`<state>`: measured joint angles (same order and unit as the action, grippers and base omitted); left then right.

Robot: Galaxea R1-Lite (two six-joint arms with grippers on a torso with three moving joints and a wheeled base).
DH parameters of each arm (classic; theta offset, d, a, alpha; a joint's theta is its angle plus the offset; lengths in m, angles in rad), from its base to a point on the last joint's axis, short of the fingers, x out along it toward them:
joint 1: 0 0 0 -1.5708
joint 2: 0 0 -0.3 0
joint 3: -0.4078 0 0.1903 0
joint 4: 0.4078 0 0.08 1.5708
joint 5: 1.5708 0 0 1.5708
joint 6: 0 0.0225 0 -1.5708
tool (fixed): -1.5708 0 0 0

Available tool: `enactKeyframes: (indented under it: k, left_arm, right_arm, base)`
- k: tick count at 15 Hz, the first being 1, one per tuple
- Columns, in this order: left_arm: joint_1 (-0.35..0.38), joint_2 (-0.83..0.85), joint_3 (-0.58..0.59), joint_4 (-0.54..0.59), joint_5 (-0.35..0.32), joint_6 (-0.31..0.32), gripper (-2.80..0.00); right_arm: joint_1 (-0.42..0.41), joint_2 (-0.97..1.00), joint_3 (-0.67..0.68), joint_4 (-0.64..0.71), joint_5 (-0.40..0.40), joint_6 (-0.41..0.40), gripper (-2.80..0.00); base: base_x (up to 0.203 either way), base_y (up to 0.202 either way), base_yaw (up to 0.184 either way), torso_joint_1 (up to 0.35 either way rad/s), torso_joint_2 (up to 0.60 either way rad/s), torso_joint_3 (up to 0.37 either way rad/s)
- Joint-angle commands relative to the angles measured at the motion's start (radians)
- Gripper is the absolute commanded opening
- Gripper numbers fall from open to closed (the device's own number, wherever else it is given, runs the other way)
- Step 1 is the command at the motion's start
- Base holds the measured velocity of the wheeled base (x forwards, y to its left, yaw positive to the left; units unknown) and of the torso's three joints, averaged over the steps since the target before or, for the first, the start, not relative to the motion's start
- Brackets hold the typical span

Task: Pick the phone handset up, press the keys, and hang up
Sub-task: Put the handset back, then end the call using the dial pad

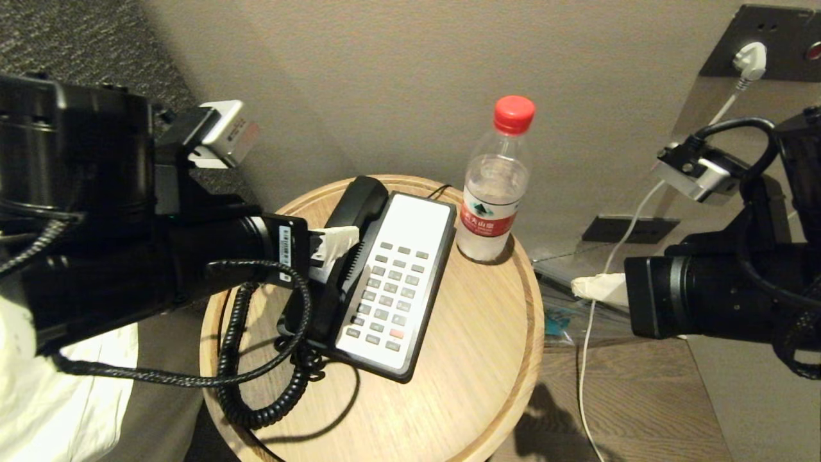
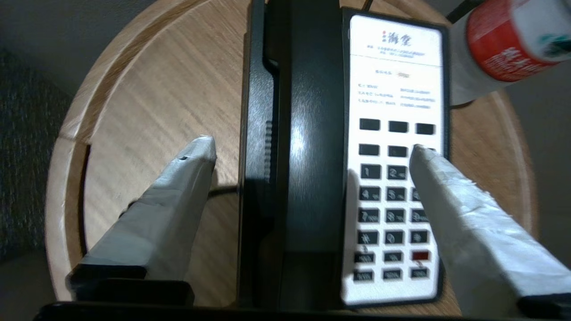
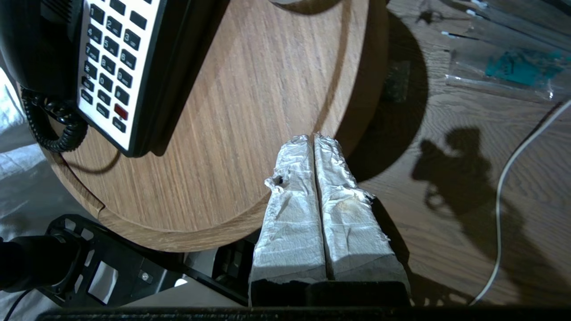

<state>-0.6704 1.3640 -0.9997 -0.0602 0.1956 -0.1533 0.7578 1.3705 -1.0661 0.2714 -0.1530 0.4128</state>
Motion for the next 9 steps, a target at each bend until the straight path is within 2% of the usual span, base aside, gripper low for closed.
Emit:
enactKeyframes:
  k: [1,2,4,7,9]
  left_arm:
    - [0.0,-0.145,0.049,0.016,-0.001,-0.041,-2.8]
    - [0.0,-0.181,0.074,0.032,-0.004,-0.069,-2.8]
    - [-0.001,-0.285,0.12,0.081,-0.037,-0.165,-2.8]
    - [-0.001,-0.452,0.206,0.153,-0.098,-0.399,-2.8]
    - [0.037,-0.554,0.28,0.176,-0.186,-0.505,-2.8]
  right_arm:
    - [0.018,0.017,-0.009,0.002,-0.002,0.001,-2.8]
    - [0.019,0.018,-0.009,0.002,-0.002,0.001,-2.8]
    - [0.059,0.043,-0.014,0.001,-0.002,0.003,-2.8]
    - [0.104,0.093,-0.039,0.0,0.0,0.004,-2.8]
    - [0.144,0.153,-0.092,0.002,-0.002,0.003,-2.8]
  base:
    - [0.0,0.0,0.0,0.0,0.0,0.0]
    - [0.0,0.0,0.0,0.0,0.0,0.0]
    - [0.0,0.0,0.0,0.0,0.0,0.0]
    - [0.0,0.0,0.0,0.0,0.0,0.0]
    - [0.0,0.0,0.0,0.0,0.0,0.0]
